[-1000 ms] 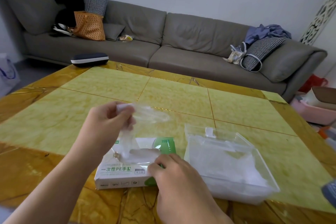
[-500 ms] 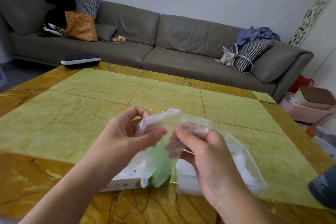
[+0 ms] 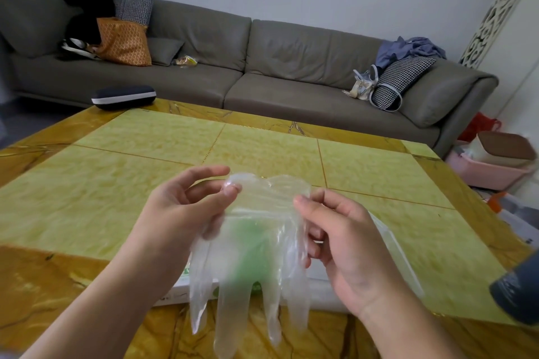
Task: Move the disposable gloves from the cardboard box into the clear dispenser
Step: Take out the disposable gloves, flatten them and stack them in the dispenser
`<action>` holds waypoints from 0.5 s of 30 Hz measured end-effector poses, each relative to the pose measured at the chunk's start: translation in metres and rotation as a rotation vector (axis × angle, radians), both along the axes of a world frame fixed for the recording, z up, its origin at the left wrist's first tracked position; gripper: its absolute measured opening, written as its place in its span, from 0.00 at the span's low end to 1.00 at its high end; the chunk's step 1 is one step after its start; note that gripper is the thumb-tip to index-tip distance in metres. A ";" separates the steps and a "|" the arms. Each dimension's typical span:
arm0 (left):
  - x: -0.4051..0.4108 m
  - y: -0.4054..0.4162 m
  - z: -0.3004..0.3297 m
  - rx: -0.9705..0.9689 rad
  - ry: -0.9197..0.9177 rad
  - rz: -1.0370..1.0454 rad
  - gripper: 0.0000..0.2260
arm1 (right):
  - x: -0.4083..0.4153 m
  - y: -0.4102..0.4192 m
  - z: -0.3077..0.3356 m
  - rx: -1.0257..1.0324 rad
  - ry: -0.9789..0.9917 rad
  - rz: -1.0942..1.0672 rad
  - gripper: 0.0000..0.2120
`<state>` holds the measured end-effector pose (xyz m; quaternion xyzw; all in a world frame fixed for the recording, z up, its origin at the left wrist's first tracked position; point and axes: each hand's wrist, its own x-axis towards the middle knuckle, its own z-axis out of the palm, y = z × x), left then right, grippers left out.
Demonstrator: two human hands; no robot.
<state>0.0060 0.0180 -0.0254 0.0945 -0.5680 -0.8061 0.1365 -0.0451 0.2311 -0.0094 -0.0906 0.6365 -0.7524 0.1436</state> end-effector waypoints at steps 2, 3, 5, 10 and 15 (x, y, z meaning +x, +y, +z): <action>0.000 -0.001 0.000 0.005 0.003 0.010 0.17 | -0.003 0.001 -0.001 -0.002 0.010 -0.013 0.11; 0.001 0.000 0.000 -0.003 0.002 0.012 0.17 | -0.002 0.000 -0.002 -0.019 -0.007 0.017 0.13; 0.001 0.002 0.000 -0.028 0.003 0.000 0.17 | 0.001 -0.004 -0.004 -0.060 -0.068 0.130 0.18; 0.001 -0.003 0.004 -0.101 -0.008 0.022 0.18 | 0.004 -0.010 -0.011 0.049 0.000 0.043 0.04; 0.001 -0.020 0.008 0.089 -0.044 0.063 0.18 | -0.005 -0.003 -0.014 0.028 0.046 -0.088 0.03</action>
